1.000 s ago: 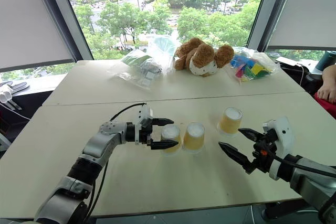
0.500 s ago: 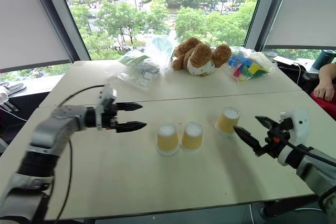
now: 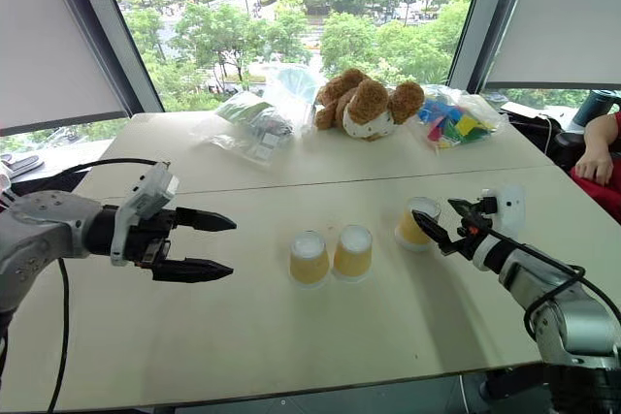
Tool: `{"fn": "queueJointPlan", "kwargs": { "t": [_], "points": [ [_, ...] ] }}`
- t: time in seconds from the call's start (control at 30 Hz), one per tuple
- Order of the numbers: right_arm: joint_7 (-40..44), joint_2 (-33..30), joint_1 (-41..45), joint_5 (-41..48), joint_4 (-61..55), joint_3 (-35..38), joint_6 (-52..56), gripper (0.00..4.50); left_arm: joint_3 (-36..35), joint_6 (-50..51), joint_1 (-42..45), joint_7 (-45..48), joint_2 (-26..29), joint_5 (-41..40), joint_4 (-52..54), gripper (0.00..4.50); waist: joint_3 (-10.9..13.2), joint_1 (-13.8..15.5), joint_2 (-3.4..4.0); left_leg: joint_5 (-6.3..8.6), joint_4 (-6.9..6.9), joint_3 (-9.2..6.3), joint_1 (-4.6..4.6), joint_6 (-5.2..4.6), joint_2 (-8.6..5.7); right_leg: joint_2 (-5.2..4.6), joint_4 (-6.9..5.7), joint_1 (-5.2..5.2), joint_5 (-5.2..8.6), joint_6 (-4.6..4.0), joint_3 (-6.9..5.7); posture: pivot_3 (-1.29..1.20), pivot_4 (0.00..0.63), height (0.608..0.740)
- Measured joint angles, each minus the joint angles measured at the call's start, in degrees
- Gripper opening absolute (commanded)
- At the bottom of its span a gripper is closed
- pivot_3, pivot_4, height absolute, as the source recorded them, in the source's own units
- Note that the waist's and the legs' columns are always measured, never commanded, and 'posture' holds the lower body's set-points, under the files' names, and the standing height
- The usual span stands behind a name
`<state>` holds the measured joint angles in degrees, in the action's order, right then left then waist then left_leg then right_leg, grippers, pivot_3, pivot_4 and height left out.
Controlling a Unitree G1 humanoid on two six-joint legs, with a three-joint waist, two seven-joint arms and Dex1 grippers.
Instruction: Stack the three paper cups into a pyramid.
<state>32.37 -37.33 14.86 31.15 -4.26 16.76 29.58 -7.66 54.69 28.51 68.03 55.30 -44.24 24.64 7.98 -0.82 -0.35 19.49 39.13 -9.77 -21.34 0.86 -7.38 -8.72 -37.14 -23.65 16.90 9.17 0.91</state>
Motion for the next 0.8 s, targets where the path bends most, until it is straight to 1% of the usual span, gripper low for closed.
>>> {"fn": "queueJointPlan", "kwargs": {
  "t": [0.13,0.23,0.3,0.37,0.4,0.43,0.6,0.67,0.73,0.8],
  "points": [
    [1.7,0.3,3.1,-3.4,6.7,-3.1,-2.6,4.50,0.0,0.0,-1.6,-2.8,-0.5,-1.3,1.1,4.48,0.0,-0.1,0.02,0.00,-0.01,0.02,-0.01,0.00,0.01,0.00,0.01,-0.03,0.00,0.00,0.01,0.00,0.150,0.740],
    [2.4,0.3,5.1,-5.2,10.1,-3.7,-4.6,4.50,0.0,-0.1,-2.2,-4.4,-0.6,-1.6,1.4,4.48,0.0,-0.1,0.02,0.00,-0.01,0.03,-0.01,0.00,0.01,0.00,0.00,-0.03,0.00,0.00,0.02,0.00,0.150,0.740],
    [2.8,0.6,6.2,-5.7,11.7,-3.8,-5.9,3.96,0.0,-0.3,-2.8,-5.2,-0.8,-1.7,1.5,4.50,0.0,-0.2,0.02,0.00,-0.02,0.02,0.00,0.00,0.01,0.01,0.01,-0.03,0.00,0.00,0.02,0.00,0.150,0.740],
    [3.2,1.1,6.6,-6.1,12.3,-3.8,-6.8,3.19,0.0,-0.6,-3.4,-5.8,-0.9,-1.8,1.4,4.50,0.0,-0.2,0.02,0.00,-0.03,0.02,-0.01,0.00,0.01,0.01,0.00,-0.04,0.00,0.00,0.02,0.00,0.150,0.740],
    [3.5,1.3,6.6,-6.2,12.4,-3.9,-7.1,2.61,0.0,-0.8,-3.5,-6.0,-0.9,-1.8,1.4,4.50,0.0,-0.2,0.02,0.00,-0.02,0.03,-0.01,0.00,0.01,0.01,0.01,-0.03,0.00,0.00,0.02,0.00,0.150,0.740],
    [3.6,1.5,6.6,-6.3,12.5,-3.9,-7.1,2.31,0.0,-1.2,-3.7,-6.1,-0.9,-1.8,1.4,4.50,0.0,-0.1,0.02,0.00,-0.02,0.03,-0.01,0.00,0.00,0.00,0.01,-0.04,0.00,0.00,0.02,0.00,0.150,0.740],
    [4.2,1.6,6.6,-6.1,12.1,-3.9,-6.8,2.29,0.0,-2.4,-4.7,-6.1,-0.8,-1.9,1.3,4.50,0.0,-0.3,0.03,0.00,-0.03,0.03,-0.01,0.00,0.01,0.01,0.00,-0.05,0.00,0.00,0.02,0.00,0.150,0.740],
    [4.2,1.5,6.7,-5.7,9.8,-3.9,-5.6,2.29,0.0,-3.0,-5.0,-6.0,-0.5,-1.5,1.1,4.50,0.0,-0.3,0.08,0.00,-0.03,0.04,-0.03,0.00,0.01,0.01,0.00,-0.08,0.00,0.00,0.03,0.00,0.150,0.740],
    [4.8,0.5,7.6,-4.3,4.1,-4.1,-2.8,2.29,0.0,-3.8,-5.5,-5.7,0.3,-1.2,-0.1,4.50,0.2,-0.3,0.27,0.00,-0.05,0.09,-0.07,0.00,0.01,0.00,0.00,-0.16,0.00,0.00,0.09,0.00,0.150,0.740],
    [5.3,-1.0,10.4,-1.2,-4.5,-4.7,1.4,2.29,0.0,-4.6,-6.0,-4.9,1.2,-0.3,-1.1,4.50,0.2,-0.4,0.32,0.00,-0.10,0.10,-0.10,0.01,0.04,0.03,-0.04,-0.29,0.00,0.00,0.11,0.00,0.150,0.740]
  ]
}}
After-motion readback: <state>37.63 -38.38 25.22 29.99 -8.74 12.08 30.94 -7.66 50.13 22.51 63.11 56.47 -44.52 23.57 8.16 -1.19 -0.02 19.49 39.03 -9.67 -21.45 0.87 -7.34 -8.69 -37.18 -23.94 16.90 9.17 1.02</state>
